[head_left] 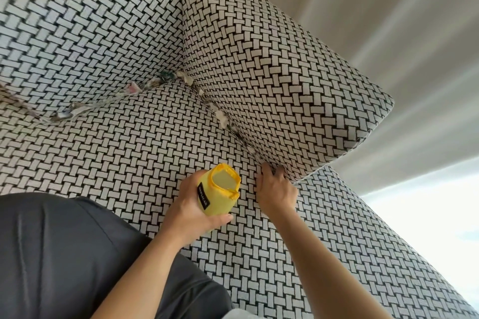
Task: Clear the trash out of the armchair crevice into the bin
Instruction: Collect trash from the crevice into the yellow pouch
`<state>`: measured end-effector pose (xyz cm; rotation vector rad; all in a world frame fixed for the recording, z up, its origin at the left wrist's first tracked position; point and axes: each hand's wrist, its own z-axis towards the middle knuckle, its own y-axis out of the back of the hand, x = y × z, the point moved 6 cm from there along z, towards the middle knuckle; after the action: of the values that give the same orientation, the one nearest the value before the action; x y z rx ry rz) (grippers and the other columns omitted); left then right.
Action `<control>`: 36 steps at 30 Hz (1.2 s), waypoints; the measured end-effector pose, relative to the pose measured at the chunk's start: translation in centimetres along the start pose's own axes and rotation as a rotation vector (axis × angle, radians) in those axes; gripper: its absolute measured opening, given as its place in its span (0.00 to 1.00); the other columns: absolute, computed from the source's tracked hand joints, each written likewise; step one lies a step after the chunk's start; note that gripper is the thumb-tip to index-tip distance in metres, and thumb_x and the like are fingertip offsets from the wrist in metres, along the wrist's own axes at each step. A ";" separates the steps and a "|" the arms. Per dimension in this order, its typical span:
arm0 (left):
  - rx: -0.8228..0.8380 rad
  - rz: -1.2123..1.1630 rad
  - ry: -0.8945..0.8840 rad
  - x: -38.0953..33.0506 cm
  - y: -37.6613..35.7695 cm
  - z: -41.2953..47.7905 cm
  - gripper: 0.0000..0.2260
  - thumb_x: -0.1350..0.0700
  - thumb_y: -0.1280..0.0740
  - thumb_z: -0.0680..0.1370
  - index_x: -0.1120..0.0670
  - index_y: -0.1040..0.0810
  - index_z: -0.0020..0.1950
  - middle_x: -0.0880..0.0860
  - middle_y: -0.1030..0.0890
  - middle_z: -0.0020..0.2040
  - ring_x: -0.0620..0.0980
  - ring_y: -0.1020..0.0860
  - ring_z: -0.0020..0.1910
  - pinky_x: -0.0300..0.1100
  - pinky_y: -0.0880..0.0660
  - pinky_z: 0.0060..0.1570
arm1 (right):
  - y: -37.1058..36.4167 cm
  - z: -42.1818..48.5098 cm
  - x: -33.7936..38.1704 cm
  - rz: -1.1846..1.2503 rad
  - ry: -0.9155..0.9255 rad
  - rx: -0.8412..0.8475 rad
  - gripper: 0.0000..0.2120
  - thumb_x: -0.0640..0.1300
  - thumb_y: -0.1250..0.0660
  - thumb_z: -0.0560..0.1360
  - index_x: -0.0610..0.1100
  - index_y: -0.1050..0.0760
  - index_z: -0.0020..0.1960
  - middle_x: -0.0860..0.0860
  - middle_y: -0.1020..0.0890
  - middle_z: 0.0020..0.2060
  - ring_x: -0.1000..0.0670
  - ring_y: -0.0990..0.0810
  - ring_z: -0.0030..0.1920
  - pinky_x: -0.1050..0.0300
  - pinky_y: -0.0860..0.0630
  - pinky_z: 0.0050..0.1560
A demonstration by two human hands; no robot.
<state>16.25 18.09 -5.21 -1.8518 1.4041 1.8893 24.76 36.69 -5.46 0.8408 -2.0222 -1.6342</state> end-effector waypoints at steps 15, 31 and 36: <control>0.006 -0.053 -0.024 0.3 0.0 0.1 0.41 0.43 0.21 0.59 0.43 0.40 0.66 0.43 0.37 0.60 0.42 0.32 0.57 0.42 0.30 0.52 | 0.7 1.9 0.4 -0.123 0.142 0.048 0.17 0.52 0.54 0.81 0.47 0.39 0.66 0.47 0.23 0.50 0.47 0.21 0.43 0.57 0.26 0.38; 0.021 -0.083 -0.019 -0.1 0.4 -0.4 0.39 0.45 0.22 0.61 0.42 0.40 0.64 0.42 0.37 0.58 0.42 0.33 0.57 0.42 0.31 0.55 | 0.5 2.1 0.7 -0.080 0.184 0.016 0.18 0.54 0.57 0.81 0.48 0.35 0.62 0.48 0.23 0.47 0.49 0.23 0.41 0.56 0.25 0.39; 0.018 -0.070 -0.012 -0.3 0.5 -0.5 0.40 0.45 0.22 0.62 0.44 0.40 0.66 0.42 0.39 0.58 0.42 0.32 0.56 0.41 0.31 0.52 | 0.6 1.9 0.6 -0.078 0.247 0.073 0.18 0.53 0.57 0.81 0.47 0.35 0.63 0.48 0.24 0.51 0.49 0.23 0.45 0.54 0.22 0.42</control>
<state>16.30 17.61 -4.65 -1.8530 1.3300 1.8458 23.00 37.72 -5.33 1.1025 -1.9067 -1.4229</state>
